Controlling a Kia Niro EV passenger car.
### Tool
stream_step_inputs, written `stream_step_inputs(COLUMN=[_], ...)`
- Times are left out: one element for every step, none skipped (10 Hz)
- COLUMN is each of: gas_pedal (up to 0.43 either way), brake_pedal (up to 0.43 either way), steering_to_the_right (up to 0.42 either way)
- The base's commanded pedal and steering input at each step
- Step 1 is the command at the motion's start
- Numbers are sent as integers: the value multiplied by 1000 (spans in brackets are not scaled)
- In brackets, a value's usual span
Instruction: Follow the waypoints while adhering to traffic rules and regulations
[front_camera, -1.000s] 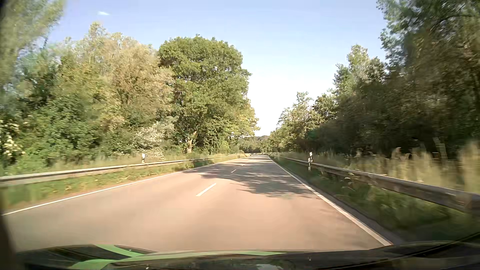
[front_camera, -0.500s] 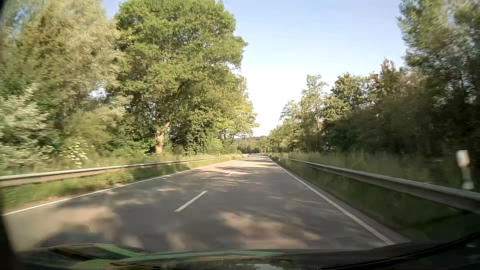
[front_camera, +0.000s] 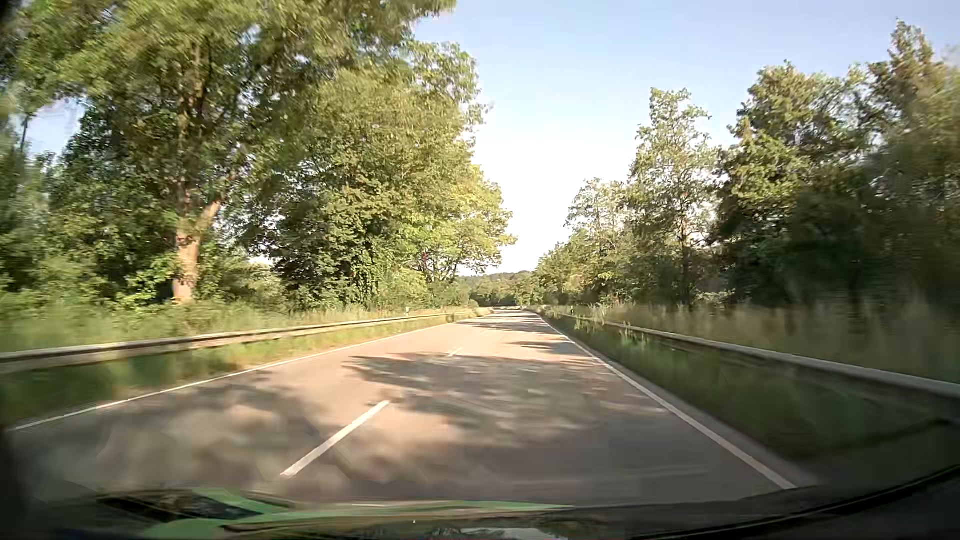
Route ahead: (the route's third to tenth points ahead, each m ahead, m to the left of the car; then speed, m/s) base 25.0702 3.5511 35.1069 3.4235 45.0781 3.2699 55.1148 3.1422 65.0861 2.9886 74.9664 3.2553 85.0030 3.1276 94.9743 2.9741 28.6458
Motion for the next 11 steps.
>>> stream_step_inputs(gas_pedal=[260,268,280,287,287,287,280,268,248,240,240], brake_pedal=[0,0,0,0,0,0,0,0,0,0,0], steering_to_the_right=[0,1,1,1,1,1,0,1,0,0,0])
